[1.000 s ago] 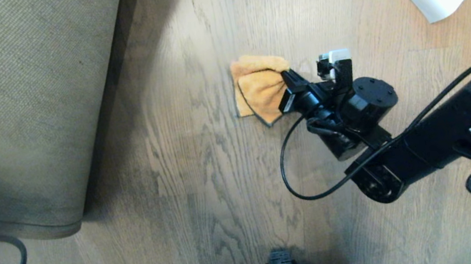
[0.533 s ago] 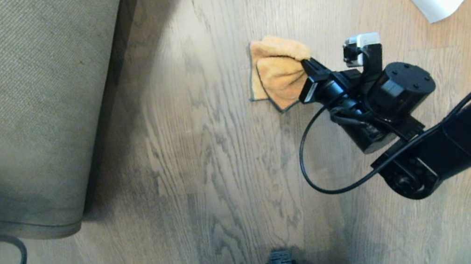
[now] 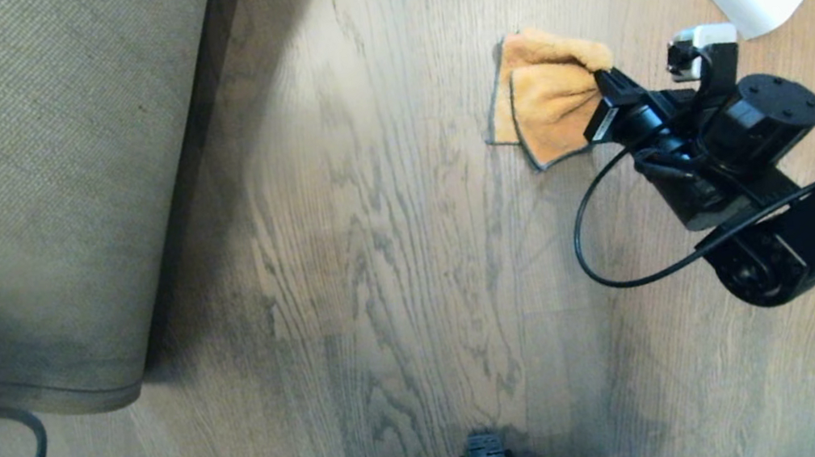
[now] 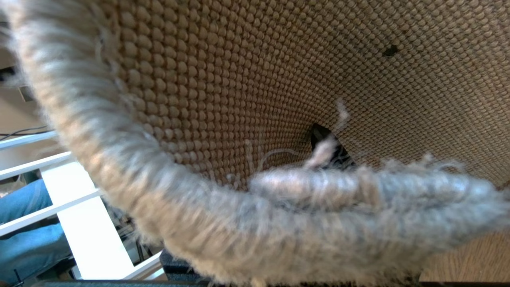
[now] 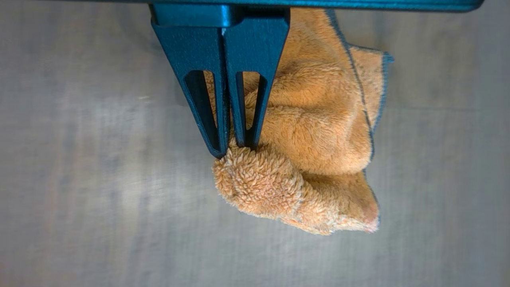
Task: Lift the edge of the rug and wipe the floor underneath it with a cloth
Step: Wipe the floor under the carpet with a rag
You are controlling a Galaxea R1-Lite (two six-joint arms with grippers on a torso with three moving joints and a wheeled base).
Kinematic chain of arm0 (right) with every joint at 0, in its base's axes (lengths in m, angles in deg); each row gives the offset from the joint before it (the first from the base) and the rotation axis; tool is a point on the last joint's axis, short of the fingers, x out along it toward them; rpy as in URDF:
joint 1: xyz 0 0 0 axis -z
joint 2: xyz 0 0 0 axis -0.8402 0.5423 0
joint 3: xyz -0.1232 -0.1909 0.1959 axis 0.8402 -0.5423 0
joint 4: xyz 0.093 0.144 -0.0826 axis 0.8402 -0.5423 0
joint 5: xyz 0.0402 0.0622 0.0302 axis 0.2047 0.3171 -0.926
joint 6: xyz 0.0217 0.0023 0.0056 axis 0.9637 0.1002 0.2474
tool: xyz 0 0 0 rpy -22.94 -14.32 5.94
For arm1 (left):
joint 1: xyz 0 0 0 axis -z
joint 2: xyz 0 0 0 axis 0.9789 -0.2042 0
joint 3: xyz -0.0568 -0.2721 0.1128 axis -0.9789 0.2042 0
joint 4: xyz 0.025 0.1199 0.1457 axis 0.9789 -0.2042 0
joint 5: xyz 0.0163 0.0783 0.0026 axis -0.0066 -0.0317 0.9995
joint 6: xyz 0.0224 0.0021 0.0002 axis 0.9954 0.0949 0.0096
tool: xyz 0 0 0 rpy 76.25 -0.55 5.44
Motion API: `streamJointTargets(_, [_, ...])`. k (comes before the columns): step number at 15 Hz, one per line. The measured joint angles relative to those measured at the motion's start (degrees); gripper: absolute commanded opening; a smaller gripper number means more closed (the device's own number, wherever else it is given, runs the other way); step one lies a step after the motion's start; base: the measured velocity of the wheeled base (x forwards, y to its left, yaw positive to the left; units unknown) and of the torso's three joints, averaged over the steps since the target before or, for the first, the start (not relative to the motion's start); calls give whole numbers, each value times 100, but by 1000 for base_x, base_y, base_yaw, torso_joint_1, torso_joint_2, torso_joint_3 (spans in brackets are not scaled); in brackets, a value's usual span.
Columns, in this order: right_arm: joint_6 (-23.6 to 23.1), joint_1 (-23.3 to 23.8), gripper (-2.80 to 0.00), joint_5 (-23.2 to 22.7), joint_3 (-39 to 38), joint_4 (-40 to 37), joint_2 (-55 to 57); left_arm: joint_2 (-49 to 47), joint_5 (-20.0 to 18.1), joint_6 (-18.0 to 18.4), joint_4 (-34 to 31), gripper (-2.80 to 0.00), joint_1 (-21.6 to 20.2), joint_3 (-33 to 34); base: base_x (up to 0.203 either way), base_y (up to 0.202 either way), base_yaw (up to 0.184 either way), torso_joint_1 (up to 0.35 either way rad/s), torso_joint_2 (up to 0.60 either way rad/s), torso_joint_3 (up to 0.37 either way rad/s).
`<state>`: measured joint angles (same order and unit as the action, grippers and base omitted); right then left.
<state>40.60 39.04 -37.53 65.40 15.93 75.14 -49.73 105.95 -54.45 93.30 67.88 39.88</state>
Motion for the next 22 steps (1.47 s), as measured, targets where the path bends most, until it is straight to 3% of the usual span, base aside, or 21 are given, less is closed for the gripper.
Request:
streamJointTargets(11, [-140, 1447, -280, 9, -325, -2, -649, -2, 2, 1, 3, -280, 105, 41, 0, 0, 0, 0, 0, 0])
streamJointTargets(17, [-151, 2397, -280, 7, -1439, -2, -1582, -5, 2, -15, 3, -280, 135, 55, 0, 0, 0, 0, 0, 0])
streamJointTargets(22, [-302, 3200, -280, -138, -2852, 1, -2398, -5, 0, -31, 10, -280, 172, 124, 0, 0, 0, 0, 0, 0])
